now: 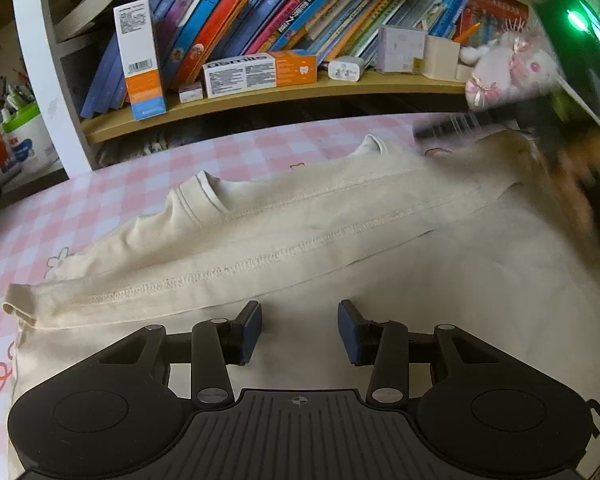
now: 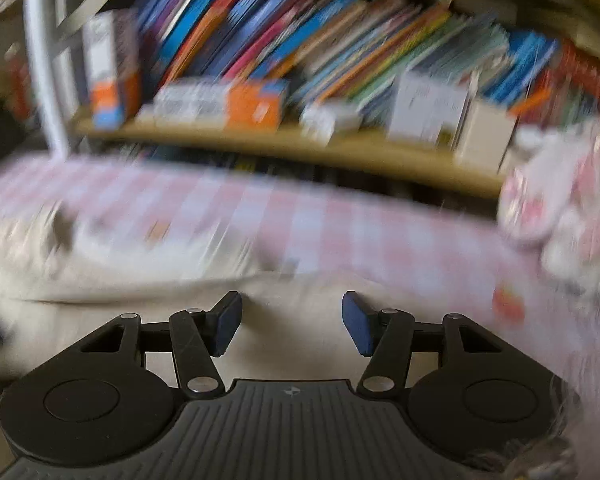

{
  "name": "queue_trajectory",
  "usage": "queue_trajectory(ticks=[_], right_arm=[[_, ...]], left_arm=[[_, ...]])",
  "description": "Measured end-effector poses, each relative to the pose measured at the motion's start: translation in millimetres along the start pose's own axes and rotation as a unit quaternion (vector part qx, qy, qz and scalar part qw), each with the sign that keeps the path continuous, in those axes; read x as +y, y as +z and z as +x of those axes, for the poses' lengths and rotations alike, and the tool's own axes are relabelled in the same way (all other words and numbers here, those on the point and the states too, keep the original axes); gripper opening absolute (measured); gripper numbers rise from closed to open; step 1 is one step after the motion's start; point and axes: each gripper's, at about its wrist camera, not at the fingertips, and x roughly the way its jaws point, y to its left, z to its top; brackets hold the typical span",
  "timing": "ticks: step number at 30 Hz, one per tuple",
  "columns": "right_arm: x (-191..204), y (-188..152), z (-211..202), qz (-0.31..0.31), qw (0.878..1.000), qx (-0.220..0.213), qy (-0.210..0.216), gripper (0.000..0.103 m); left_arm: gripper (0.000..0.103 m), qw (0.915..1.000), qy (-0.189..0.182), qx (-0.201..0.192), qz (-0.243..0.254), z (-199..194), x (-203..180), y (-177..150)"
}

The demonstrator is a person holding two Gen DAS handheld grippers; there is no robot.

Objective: Fold clothes

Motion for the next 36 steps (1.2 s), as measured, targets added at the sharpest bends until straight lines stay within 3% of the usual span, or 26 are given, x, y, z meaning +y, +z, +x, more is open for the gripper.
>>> queue_trajectory(ticks=[5, 9, 13, 20, 25, 29, 33, 36], right_arm=[[-20.6, 19.2, -7.3, 0.034, 0.999, -0.028, -0.016, 0.054], [-27.1, 0.4, -36.3, 0.052, 0.999, -0.017, -0.003, 0.055], [-23.8, -31.9, -56.1, 0.000, 1.000, 0.014, -0.012, 0.055], [-39.6, -53.8, -49.7, -0.063, 0.992, 0.051, -0.093, 0.055], [-38.0, -55.4, -35.1, -0.097, 0.989, 0.079, -0.083, 0.055], [-29.0, -49.0, -39.5, -0.105, 0.989, 0.075, -0.066, 0.055], [-44.2, -45.8, -53.3, -0.111, 0.986, 0.059, -0.109, 0.056], [-42.9, -45.7, -47.7, -0.123, 0.984, 0.063, -0.110, 0.056]], left_arm=[[0.042, 0.9999, 0.005, 0.000, -0.014, 9.1, 11.6, 9.9], [0.042, 0.9997, 0.008, 0.002, -0.022, 21.0, 23.2, 22.0], [0.043, 0.9987, 0.021, -0.002, -0.046, 37.5, 39.1, 38.4], [0.043, 0.9971, 0.043, -0.019, -0.060, 32.4, 60.7, 45.1], [0.043, 0.9963, 0.022, -0.053, -0.064, -6.9, 72.8, 28.4], [0.043, 0.9964, 0.026, -0.046, -0.065, -25.7, 75.6, 6.0], [0.043, 0.9956, 0.032, -0.028, -0.084, -29.8, 78.5, -13.6], [0.043, 0.9946, 0.037, -0.018, -0.096, -29.0, 80.4, -22.3]])
